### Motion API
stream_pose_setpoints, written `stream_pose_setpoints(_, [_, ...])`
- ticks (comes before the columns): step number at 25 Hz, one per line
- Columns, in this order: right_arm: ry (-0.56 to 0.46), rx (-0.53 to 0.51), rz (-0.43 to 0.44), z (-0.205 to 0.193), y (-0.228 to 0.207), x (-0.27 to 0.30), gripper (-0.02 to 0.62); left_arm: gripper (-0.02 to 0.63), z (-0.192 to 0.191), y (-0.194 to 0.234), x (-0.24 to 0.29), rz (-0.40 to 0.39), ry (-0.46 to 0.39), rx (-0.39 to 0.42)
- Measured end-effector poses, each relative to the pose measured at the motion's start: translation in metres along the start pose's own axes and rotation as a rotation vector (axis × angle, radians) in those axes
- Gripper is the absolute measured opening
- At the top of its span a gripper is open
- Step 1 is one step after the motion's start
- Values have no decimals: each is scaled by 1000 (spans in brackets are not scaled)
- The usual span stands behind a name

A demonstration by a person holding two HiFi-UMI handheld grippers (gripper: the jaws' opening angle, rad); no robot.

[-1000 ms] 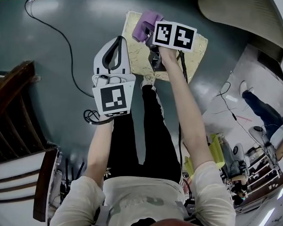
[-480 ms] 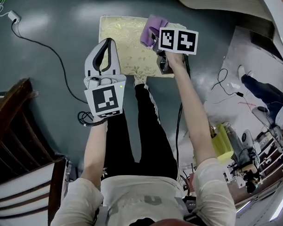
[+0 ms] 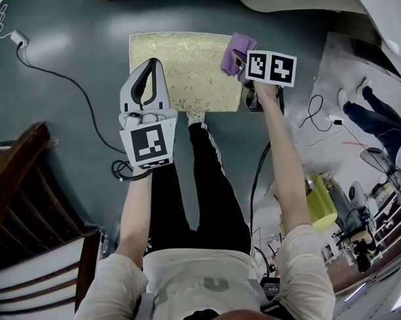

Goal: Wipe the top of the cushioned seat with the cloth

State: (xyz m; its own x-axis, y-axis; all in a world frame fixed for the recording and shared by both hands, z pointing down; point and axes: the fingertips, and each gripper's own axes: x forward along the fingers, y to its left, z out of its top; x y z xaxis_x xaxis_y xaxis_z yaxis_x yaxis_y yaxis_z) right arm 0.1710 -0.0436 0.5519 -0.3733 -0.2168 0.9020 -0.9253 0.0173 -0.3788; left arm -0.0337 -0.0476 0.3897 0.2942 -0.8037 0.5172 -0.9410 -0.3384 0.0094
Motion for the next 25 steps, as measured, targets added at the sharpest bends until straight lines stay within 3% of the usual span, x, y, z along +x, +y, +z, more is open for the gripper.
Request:
stream_pose_setpoints(11, [-7, 39, -20, -4, -35, -10, 93, 6, -6, -20, 6, -28, 15, 11])
stream_pose_setpoints(25, [-19, 34, -53, -2, -33, -13, 92, 6, -5, -11, 4, -10, 6, 7])
